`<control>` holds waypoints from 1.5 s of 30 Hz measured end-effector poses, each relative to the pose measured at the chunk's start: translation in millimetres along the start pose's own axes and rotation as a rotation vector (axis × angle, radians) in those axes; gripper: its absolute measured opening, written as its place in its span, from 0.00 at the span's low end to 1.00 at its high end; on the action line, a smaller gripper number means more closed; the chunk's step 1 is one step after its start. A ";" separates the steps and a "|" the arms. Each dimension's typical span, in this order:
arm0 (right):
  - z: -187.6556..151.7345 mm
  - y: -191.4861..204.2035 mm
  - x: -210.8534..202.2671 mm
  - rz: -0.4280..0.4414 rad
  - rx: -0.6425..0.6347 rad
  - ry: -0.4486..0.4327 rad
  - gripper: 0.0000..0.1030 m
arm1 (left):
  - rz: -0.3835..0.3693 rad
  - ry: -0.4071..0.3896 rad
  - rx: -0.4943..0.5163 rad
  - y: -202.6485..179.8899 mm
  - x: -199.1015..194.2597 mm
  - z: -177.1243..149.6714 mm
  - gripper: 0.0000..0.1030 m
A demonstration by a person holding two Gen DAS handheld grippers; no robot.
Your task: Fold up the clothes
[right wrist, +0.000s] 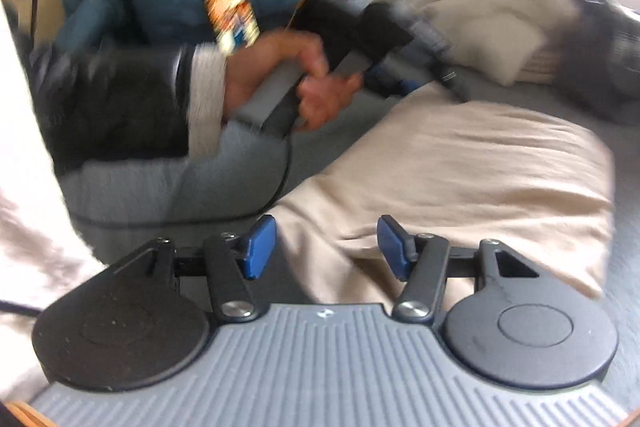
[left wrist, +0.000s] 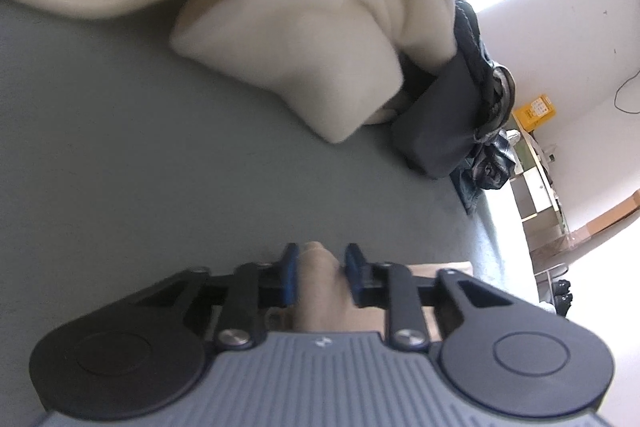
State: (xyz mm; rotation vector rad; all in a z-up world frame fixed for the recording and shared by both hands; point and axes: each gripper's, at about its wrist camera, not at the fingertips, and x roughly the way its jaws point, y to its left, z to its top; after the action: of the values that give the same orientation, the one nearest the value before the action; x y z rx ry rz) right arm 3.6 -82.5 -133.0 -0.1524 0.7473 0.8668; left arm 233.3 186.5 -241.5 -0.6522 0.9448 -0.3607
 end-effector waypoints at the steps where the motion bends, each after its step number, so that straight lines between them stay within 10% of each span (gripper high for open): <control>1: -2.6 -5.4 -12.1 -0.031 0.024 -0.020 0.54 | 0.005 0.000 -0.001 -1.3 0.5 0.3 0.15; 5: -17.5 -45.1 -41.9 -0.172 0.195 -0.043 0.53 | 0.032 0.016 -0.005 -3.3 0.1 1.7 0.18; 9: -44.1 -85.3 -53.9 -0.257 0.460 -0.035 0.52 | 0.037 0.028 -0.037 0.5 -5.9 1.6 0.64; 11: -58.7 -101.8 -53.7 -0.253 0.595 -0.032 0.53 | 0.029 0.038 -0.037 2.5 -8.7 0.0 0.66; 13: -71.7 -117.1 -51.1 -0.234 0.718 -0.021 0.53 | 0.026 0.043 -0.021 0.7 -8.2 -1.3 0.58; 15: -83.7 -130.4 -42.9 -0.200 0.811 0.008 0.47 | 0.024 0.035 0.013 -7.1 -3.9 -2.1 0.17; 17: -93.6 -137.5 -36.0 -0.176 0.863 0.028 0.23 | 0.011 0.011 0.039 -15.3 -1.8 -2.0 0.10; 23: -93.1 -118.3 -61.6 -0.175 0.827 -0.061 0.14 | -0.052 -0.036 0.036 -25.6 8.8 1.9 0.09; 27: -114.2 -119.0 -52.9 -0.190 0.872 -0.007 0.14 | 0.043 -0.009 0.150 -26.2 23.8 -9.8 0.12; 33: -120.9 -129.2 -54.6 -0.199 0.928 0.051 0.35 | 0.074 -0.071 0.224 -36.2 -6.5 -8.2 0.35; 36: -102.6 -125.0 -74.6 -0.264 0.833 0.000 0.35 | 0.066 -0.146 0.357 -60.6 -34.4 -15.8 0.42; 41: -62.0 -123.3 -79.2 -0.308 0.638 -0.081 0.25 | -0.086 -0.035 0.556 -107.7 -36.9 -45.3 0.43; 45: -50.8 -104.3 -33.8 -0.277 0.487 0.076 0.23 | 0.013 -0.009 0.677 -118.9 -3.6 -77.5 0.40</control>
State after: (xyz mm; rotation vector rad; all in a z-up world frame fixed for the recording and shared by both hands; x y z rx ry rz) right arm 39.4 -193.1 -166.2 0.1437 0.9618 0.4008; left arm 165.7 71.2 -193.5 -0.0279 0.7519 -0.6271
